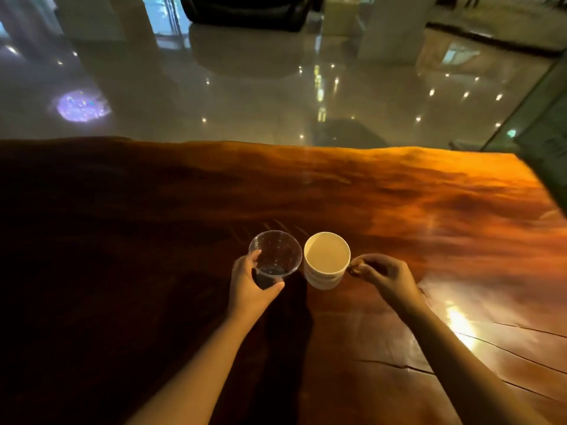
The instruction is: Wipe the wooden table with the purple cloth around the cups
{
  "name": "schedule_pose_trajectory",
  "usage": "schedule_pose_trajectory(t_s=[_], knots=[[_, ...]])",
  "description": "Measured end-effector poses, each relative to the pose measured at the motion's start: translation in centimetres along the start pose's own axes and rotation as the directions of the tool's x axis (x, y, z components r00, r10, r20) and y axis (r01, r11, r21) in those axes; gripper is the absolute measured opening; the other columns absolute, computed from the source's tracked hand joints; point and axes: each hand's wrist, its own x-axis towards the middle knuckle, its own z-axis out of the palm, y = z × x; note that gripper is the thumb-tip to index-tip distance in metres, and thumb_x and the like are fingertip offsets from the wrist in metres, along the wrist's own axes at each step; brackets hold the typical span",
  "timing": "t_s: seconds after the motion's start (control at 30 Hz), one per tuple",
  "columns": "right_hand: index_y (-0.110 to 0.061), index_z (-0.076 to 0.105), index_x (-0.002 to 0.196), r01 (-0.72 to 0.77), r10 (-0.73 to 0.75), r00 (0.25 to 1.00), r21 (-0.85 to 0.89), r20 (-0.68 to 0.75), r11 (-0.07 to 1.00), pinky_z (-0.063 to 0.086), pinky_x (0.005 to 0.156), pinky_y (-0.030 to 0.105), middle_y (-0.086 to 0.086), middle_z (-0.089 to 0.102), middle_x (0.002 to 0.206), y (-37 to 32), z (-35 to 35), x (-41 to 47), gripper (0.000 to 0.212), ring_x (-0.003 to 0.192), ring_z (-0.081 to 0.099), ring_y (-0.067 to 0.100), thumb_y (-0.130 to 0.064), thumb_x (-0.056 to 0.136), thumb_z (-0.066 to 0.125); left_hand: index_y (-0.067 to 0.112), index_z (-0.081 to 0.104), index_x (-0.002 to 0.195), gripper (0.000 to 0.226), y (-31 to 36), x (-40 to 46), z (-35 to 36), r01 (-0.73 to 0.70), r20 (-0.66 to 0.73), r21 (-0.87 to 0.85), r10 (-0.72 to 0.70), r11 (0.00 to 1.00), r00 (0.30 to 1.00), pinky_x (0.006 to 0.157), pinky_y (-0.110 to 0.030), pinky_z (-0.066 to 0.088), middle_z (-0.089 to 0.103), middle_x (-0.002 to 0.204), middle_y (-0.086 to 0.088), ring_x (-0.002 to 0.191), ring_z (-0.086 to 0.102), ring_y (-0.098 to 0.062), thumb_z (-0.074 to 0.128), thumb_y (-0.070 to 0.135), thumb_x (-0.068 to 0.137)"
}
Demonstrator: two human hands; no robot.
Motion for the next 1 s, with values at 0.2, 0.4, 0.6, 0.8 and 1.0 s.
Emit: schedule_pose_trajectory(t_s=[0.2,0.4,0.6,0.8,1.0], knots=[[-0.016,0.07,0.086,-0.065,0.065,0.998,0.006,-0.01,0.998,0.056,0.08,0.038,0.007,0.073,0.088,3.5,-2.6,4.4,0.014,0.084,0.069,0.019,-0.004,0.085,0.062,0.023,0.041,0.129,0.08,-1.1,3.6,4.8,0.056,0.075,-0.027,-0.054,0.998,0.996,0.096,-0.032,0.042,0.044,0.129,0.0,0.115,0.046,-0.012,0.082,0.012,0.061],[-0.009,0.069,0.087,-0.101,0.098,0.994,0.055,0.052,0.993,0.055,0.079,0.034,0.014,0.072,0.089,5.1,-2.2,6.0,0.012,0.084,0.069,0.021,-0.002,0.086,0.059,0.026,0.04,0.129,0.081,-2.5,4.9,7.4,0.108,0.08,-0.004,-0.108,0.994,0.991,0.098,-0.044,0.044,0.048,0.128,0.004,0.114,0.046,-0.009,0.082,0.016,0.06],[0.002,0.066,0.095,-0.133,0.124,0.988,0.105,0.095,0.985,0.054,0.084,0.04,0.021,0.07,0.094,5.4,-2.2,6.4,0.012,0.089,0.068,0.029,0.0,0.088,0.055,0.029,0.04,0.128,0.081,-2.6,5.8,7.8,0.1,0.09,0.017,-0.102,0.995,0.991,0.096,-0.046,0.046,0.048,0.122,0.01,0.113,0.048,-0.008,0.082,0.019,0.06],[-0.001,0.064,0.103,-0.158,0.151,0.985,0.079,0.087,0.984,0.054,0.084,0.036,0.017,0.07,0.098,5.0,-2.1,6.6,0.016,0.089,0.068,0.021,-0.004,0.088,0.057,0.029,0.032,0.135,0.089,-2.4,5.5,7.9,0.128,0.103,0.031,-0.13,0.991,0.986,0.097,-0.048,0.045,0.045,0.133,0.0,0.121,0.044,-0.014,0.081,0.015,0.062],[-0.006,0.058,0.119,-0.16,0.159,0.986,0.008,0.056,0.987,0.047,0.094,0.038,0.012,0.063,0.119,3.9,-2.9,6.0,0.036,0.109,0.058,0.022,-0.007,0.084,0.065,0.035,0.019,0.14,0.101,-1.1,4.3,6.2,0.172,0.126,0.04,-0.176,0.984,0.976,0.102,-0.049,0.04,0.035,0.145,-0.003,0.129,0.037,-0.014,0.081,0.014,0.063]])
